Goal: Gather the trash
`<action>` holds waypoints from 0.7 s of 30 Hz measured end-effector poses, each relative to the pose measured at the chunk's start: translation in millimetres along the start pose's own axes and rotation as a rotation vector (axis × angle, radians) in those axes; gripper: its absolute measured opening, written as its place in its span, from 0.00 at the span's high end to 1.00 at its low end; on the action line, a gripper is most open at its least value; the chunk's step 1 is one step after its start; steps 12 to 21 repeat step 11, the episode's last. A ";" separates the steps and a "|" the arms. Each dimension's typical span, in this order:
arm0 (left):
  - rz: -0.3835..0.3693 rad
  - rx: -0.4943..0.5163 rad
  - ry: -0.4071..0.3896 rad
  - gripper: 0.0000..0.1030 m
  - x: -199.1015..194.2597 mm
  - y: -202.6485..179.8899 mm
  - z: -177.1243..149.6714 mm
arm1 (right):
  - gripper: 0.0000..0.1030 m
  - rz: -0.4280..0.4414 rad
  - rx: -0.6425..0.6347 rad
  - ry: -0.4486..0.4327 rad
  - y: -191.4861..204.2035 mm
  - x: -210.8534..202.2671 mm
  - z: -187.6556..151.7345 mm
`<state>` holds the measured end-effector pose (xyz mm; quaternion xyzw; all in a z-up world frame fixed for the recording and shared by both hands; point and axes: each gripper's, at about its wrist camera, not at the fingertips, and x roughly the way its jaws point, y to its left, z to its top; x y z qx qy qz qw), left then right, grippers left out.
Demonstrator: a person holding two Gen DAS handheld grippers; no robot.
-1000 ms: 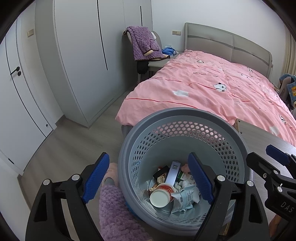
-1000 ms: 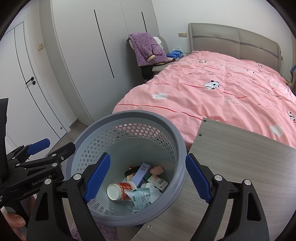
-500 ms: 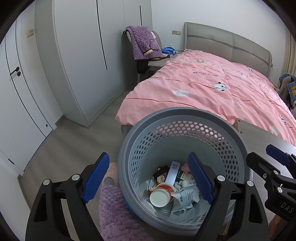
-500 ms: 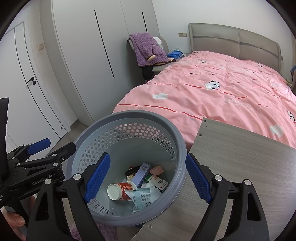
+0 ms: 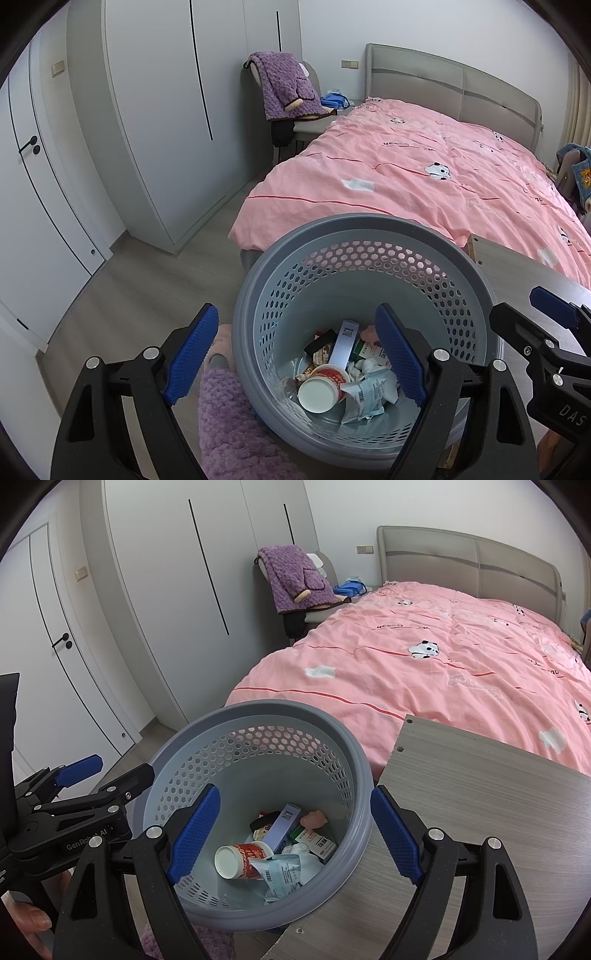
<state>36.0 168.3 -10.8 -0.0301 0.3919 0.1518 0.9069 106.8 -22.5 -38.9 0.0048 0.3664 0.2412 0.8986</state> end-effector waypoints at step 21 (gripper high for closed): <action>0.002 -0.002 0.002 0.20 -1.1 -1.8 1.0 | 0.20 0.001 -0.001 0.000 -0.2 -0.2 -0.1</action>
